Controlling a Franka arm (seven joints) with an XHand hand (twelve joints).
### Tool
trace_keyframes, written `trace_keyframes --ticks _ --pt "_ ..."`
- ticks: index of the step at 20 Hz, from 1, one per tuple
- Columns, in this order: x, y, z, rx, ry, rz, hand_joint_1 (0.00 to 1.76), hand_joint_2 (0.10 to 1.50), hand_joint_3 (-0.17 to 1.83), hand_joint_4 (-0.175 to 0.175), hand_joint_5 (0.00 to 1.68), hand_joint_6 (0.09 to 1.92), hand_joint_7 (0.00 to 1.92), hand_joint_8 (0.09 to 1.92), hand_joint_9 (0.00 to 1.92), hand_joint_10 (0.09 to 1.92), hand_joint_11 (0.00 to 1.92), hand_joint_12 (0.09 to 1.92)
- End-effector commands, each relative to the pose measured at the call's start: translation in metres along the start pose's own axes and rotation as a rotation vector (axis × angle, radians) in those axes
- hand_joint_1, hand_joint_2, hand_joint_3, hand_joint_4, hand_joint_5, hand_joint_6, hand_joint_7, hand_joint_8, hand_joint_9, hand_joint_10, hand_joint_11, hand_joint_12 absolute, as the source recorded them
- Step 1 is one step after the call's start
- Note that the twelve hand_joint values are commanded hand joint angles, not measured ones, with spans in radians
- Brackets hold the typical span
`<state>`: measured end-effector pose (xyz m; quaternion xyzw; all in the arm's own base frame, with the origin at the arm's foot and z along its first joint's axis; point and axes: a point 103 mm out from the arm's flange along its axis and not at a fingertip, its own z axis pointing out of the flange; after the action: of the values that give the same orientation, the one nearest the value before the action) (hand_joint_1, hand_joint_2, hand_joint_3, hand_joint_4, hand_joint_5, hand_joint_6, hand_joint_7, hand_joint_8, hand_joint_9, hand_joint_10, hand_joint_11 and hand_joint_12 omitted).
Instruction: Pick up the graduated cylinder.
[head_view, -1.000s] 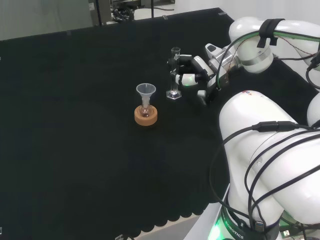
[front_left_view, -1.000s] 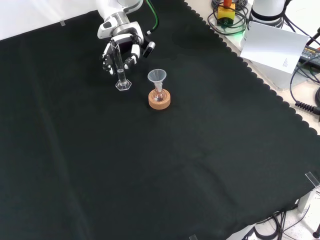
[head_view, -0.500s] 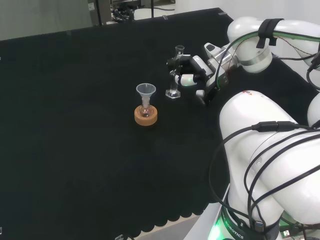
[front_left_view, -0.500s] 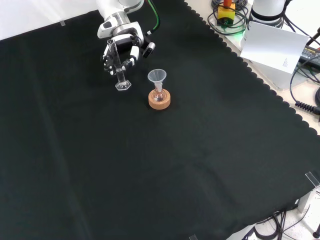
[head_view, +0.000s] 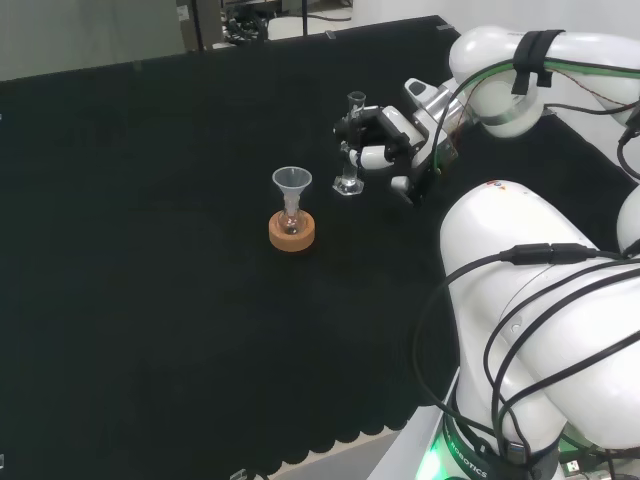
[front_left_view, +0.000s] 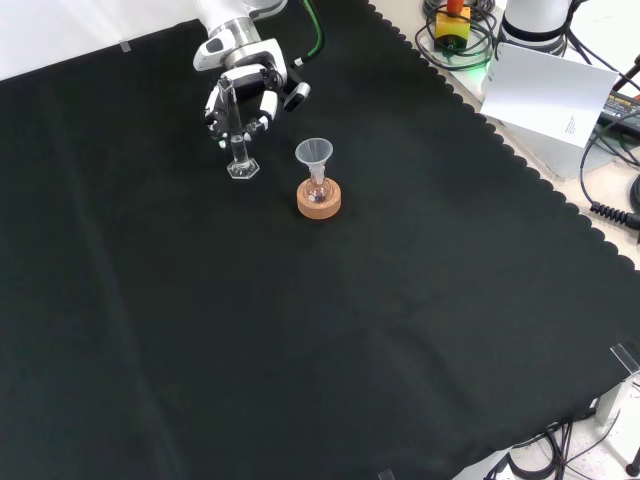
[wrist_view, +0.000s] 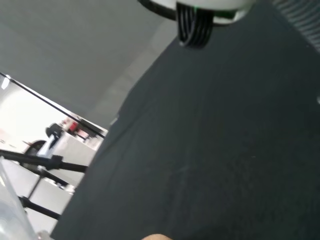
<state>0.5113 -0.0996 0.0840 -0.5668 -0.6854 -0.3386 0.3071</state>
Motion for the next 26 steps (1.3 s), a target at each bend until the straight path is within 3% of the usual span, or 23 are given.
trace_keyframes --ticks 1,7,9,12,26 --pt "0.017 0.005 -0.014 0.054 -0.253 -0.011 1.35 1.13 0.10 -0.118 0.98 0.77 0.84 1.24 1.24 0.33 1.11 0.81" --pt "0.029 0.009 -0.023 0.146 -0.420 -0.029 1.35 1.15 0.03 -0.134 0.99 0.76 0.87 1.22 1.28 0.31 1.15 0.78" --pt "0.032 0.010 -0.026 0.168 -0.463 -0.033 1.45 1.10 0.02 -0.152 1.00 0.75 0.83 1.20 1.21 0.65 1.16 0.76" --pt "0.037 0.011 -0.030 0.201 -0.497 -0.028 1.49 1.08 0.01 -0.154 1.01 0.75 0.81 1.20 1.16 0.83 1.16 0.76" --pt "0.062 0.007 -0.050 0.349 -0.613 0.020 1.50 1.07 0.00 -0.148 1.03 0.75 0.82 1.18 1.16 0.85 1.16 0.76"
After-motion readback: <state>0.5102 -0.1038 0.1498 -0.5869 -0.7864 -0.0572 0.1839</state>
